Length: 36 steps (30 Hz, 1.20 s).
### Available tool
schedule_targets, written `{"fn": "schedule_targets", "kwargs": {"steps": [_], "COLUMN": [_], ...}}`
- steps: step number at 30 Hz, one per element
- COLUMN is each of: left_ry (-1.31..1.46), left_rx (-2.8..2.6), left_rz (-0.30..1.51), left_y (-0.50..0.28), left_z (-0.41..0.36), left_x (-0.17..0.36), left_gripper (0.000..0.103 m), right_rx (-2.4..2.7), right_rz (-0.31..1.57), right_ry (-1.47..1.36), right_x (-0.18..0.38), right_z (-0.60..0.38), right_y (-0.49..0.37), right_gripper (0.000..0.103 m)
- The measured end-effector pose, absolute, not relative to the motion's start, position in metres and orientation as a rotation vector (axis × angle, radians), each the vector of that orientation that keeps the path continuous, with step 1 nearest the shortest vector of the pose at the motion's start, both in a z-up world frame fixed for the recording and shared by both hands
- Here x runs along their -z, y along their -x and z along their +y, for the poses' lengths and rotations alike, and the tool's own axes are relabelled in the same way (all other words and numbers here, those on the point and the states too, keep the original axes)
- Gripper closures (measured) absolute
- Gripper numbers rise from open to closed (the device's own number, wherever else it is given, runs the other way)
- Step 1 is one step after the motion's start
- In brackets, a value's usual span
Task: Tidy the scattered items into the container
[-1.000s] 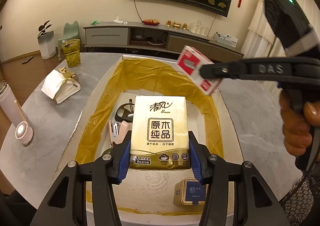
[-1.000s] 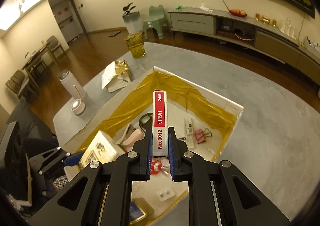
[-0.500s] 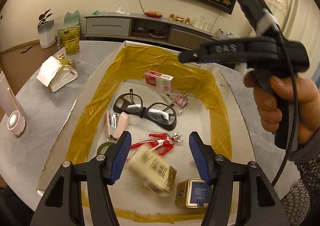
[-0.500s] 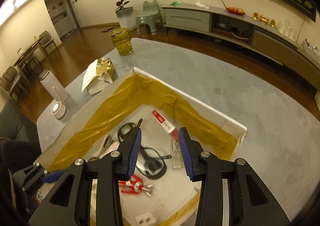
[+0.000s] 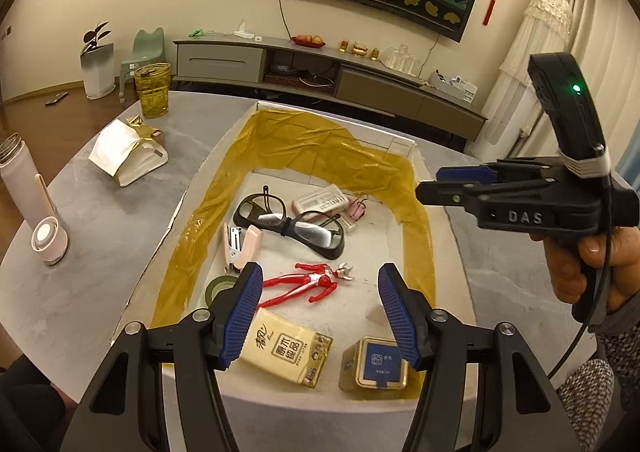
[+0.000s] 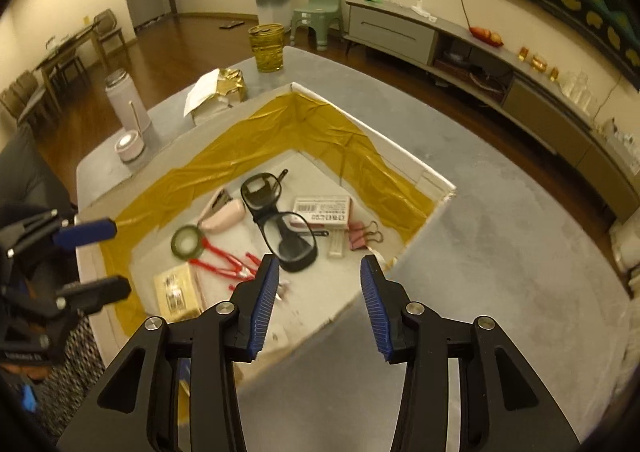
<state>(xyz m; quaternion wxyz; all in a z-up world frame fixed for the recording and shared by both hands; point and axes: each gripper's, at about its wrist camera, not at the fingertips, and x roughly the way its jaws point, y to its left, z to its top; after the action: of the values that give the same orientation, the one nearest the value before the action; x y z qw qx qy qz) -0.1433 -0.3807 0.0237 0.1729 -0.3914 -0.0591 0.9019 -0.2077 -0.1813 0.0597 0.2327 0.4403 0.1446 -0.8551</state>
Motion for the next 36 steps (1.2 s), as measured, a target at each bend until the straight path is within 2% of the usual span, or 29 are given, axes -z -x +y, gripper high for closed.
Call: {"fn": "schedule_targets", "kwargs": {"steps": [13,36], "left_ry": [1.116,1.088], "left_rx": [-2.531,-2.541], "left_rz": [-0.080,-0.078], "left_y": [0.111,0.073], "left_z": [-0.355,-0.359], "left_x": [-0.038,-0.053], "left_gripper": [0.042,0.041], "right_rx": [2.361,2.284], "right_rz": [0.677,0.751], "right_ry": [-1.245,-1.354], "right_x": [-0.060,-0.032], "right_z": [-0.173,-0.186], "right_y": [0.151,0.119], "right_gripper": [0.054,0.054]}}
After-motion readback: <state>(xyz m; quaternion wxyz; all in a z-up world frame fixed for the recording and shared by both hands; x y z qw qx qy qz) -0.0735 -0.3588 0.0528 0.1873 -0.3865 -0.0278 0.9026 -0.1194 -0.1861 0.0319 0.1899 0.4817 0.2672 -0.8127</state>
